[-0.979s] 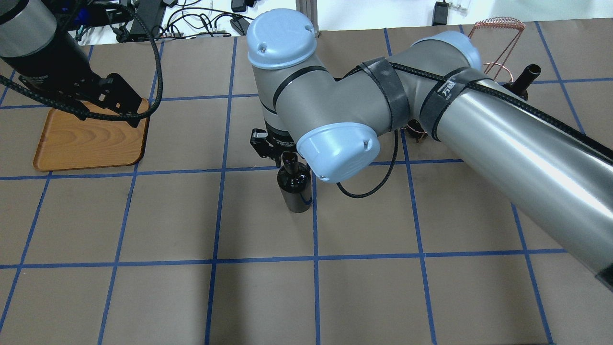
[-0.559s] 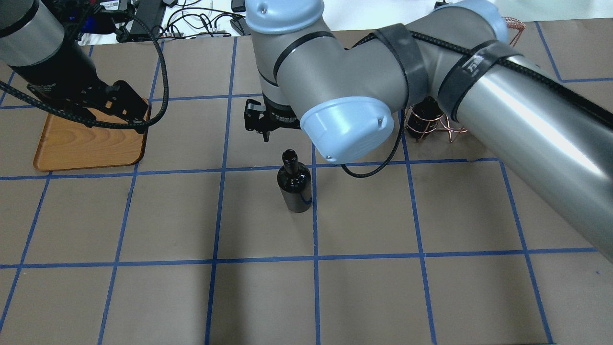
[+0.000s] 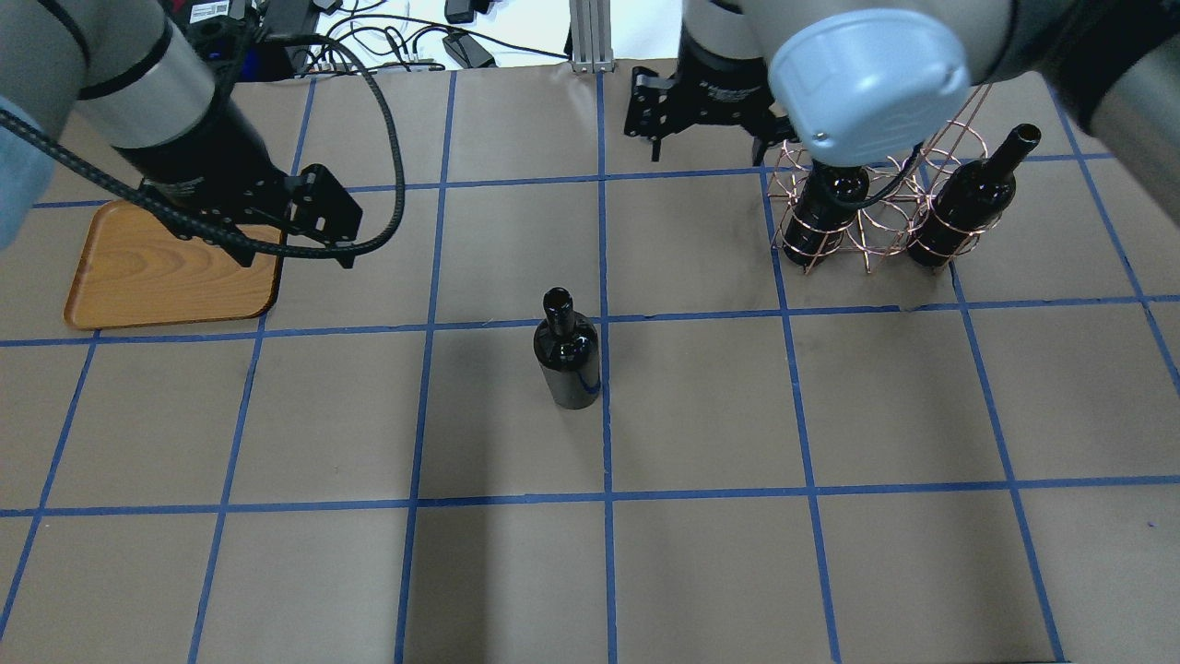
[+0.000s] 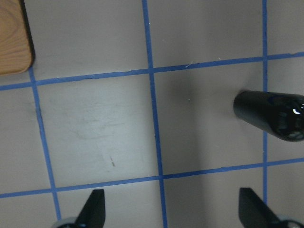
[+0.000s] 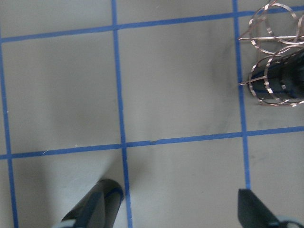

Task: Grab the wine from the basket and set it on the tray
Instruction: 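Open the right gripper and withdraw it while the left arm reaches toward the bottle, then lower the left gripper over the bottle neck and close on it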

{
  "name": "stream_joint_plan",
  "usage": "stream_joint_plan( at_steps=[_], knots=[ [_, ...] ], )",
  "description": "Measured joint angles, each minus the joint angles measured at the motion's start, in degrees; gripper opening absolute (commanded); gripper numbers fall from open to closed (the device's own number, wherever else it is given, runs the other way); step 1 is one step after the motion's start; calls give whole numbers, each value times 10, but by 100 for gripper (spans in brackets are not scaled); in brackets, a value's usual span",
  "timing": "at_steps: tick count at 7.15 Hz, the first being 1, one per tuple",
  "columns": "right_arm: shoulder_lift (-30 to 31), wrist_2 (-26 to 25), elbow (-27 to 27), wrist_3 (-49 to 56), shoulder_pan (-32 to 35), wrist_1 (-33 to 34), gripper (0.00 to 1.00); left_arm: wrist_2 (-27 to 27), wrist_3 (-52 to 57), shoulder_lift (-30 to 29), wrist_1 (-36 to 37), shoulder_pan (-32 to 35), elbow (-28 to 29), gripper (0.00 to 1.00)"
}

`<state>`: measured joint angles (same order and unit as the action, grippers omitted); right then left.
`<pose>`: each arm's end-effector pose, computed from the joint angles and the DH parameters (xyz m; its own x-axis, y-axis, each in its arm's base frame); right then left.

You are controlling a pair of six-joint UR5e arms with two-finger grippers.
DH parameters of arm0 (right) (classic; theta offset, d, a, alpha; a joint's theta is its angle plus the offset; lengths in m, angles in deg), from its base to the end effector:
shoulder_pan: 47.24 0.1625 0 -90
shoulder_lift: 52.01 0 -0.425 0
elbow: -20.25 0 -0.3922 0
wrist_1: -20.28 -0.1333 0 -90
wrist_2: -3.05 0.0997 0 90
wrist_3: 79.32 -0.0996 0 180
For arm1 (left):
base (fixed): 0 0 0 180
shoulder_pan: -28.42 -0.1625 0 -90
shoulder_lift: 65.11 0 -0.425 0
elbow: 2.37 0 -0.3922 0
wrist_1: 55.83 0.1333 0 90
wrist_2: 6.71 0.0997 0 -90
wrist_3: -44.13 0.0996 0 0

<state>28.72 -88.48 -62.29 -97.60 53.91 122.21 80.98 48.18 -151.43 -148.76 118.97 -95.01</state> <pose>0.2396 -0.5400 0.4891 -0.9919 0.1238 -0.0302 0.1272 0.9763 -0.1751 -0.1417 -0.4599 0.4910 -0.9960 0.0788 0.0425 0.0801 0.9963 0.0301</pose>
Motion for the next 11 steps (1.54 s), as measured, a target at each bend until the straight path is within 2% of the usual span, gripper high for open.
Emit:
stream_joint_plan(
  at_steps=[2,4,8,10,11],
  knots=[
    [20,-6,-3,94,-55,-5,100,1,-91,-15,8,81,-5,100],
    [31,-7,-4,180,-76,-35,100,0,-192,-41,52,154,-11,100],
    [43,-2,-6,198,-80,-99,100,-5,-269,-97,133,214,-22,98],
    [44,-1,-7,198,-81,-101,100,-8,-287,-116,158,219,-24,78],
    [44,-1,-8,199,-81,-100,100,-9,-285,-124,161,219,-25,78]
  ],
)
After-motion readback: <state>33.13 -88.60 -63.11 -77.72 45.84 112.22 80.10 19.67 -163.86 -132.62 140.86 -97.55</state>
